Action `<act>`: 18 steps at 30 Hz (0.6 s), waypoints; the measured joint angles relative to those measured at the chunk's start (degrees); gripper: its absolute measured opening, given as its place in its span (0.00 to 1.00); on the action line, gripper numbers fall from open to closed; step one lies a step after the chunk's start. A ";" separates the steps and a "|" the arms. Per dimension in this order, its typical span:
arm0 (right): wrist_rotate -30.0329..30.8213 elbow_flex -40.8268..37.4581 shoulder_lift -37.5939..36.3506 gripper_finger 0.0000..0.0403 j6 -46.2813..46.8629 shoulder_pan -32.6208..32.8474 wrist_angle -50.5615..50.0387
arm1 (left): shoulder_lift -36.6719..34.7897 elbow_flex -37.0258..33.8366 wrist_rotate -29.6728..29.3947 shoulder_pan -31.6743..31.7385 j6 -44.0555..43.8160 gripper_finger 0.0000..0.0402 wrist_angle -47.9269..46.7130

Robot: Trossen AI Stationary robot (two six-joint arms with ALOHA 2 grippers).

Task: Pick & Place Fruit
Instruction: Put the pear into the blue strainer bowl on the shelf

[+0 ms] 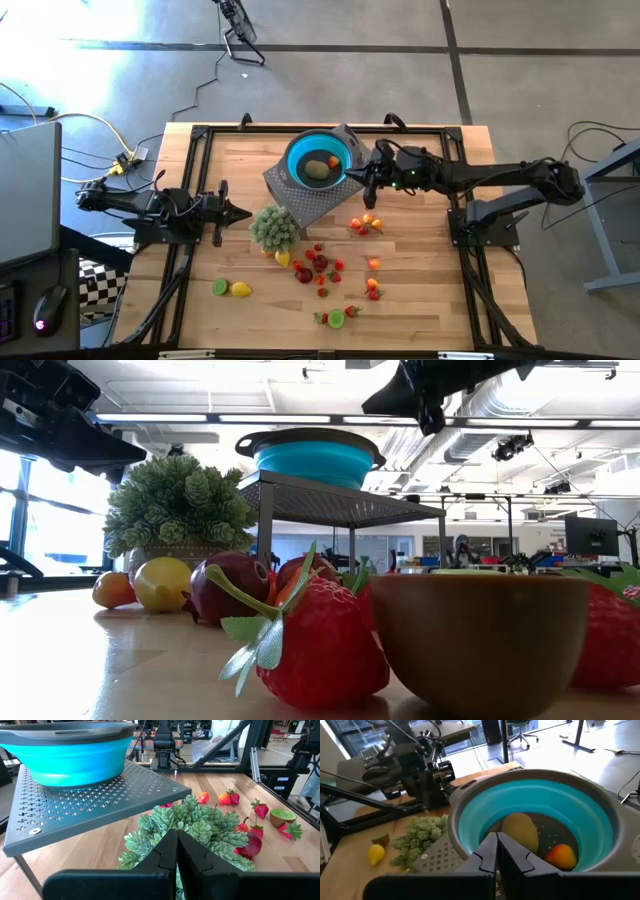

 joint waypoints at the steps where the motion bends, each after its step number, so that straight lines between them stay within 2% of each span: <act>1: 0.76 -0.54 0.00 0.01 0.21 0.62 0.82 | 0.00 0.00 0.01 0.00 0.00 0.00 0.00; 18: 15.05 -1.50 -0.17 0.01 4.72 11.82 1.58 | 0.00 0.00 0.00 0.02 0.00 0.00 0.01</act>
